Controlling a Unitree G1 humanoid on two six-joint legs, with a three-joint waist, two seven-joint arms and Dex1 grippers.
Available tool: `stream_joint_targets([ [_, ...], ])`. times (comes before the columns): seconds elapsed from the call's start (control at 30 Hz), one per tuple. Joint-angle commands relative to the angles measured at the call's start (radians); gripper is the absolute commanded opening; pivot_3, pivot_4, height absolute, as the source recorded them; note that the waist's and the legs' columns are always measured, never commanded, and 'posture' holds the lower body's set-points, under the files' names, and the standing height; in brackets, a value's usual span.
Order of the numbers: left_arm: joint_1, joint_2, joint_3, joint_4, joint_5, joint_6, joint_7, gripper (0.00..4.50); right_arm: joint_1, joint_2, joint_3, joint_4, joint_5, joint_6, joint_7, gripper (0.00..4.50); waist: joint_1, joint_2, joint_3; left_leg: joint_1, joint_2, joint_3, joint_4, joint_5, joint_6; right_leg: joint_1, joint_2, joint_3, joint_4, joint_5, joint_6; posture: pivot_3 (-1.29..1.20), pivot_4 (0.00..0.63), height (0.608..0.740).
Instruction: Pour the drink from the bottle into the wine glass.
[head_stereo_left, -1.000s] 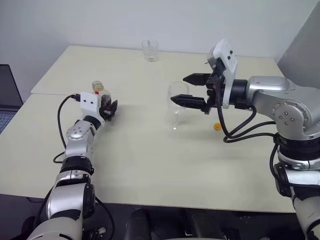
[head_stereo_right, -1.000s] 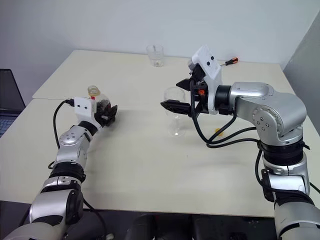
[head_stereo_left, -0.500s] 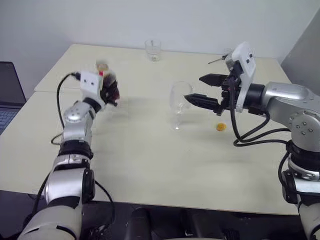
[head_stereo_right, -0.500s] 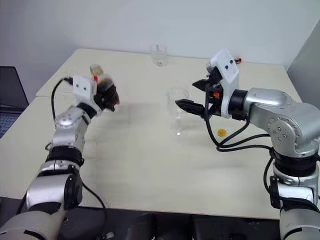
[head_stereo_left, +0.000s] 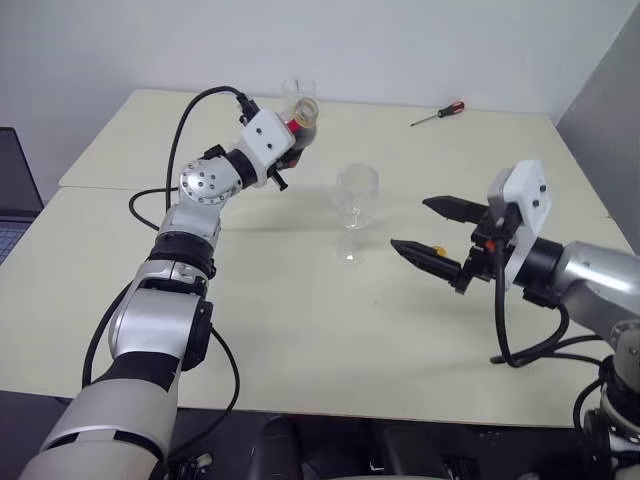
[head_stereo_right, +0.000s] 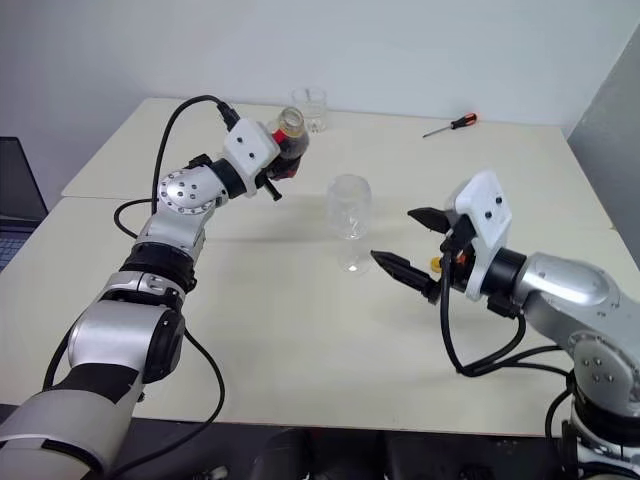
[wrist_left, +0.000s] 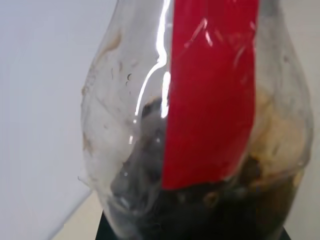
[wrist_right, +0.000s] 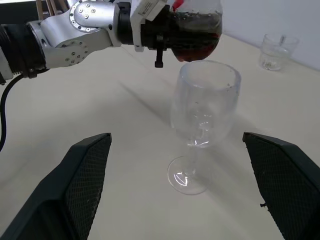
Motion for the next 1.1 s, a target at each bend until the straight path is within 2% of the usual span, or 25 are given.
stream_joint_targets([
  [0.03,-0.063,0.007,-0.005,0.017,0.029,-0.090,0.047,0.81,0.029,0.003,0.032,-0.041,-0.043,-0.070,-0.032,4.50,-0.001,0.000,0.000,0.000,0.000,0.000,0.000,0.000,0.000,0.000,0.000,0.000,0.000,0.000,0.000,0.00,0.150,0.740],
  [0.5,-0.136,0.068,-0.181,0.080,0.316,-0.254,0.283,0.80,0.151,0.019,0.108,-0.013,-0.194,-0.271,-0.052,4.50,0.001,0.000,0.000,0.000,-0.001,0.001,0.001,0.000,0.000,0.000,-0.001,0.001,0.001,-0.001,0.002,0.00,0.150,0.740],
  [0.87,-0.166,0.088,-0.243,0.099,0.409,-0.270,0.391,0.80,0.159,0.039,0.103,-0.026,-0.203,-0.319,-0.061,4.50,0.001,0.000,0.000,0.001,-0.001,0.001,0.004,0.000,0.000,0.000,-0.001,0.001,0.006,-0.001,0.003,0.00,0.150,0.740],
  [1.1,-0.188,0.093,-0.279,0.103,0.460,-0.282,0.443,0.79,0.220,0.030,0.091,-0.046,-0.187,-0.353,-0.034,4.50,0.003,0.000,0.000,0.001,-0.001,0.000,0.009,0.000,0.000,0.001,-0.002,0.001,0.008,-0.001,0.003,0.00,0.150,0.740],
])
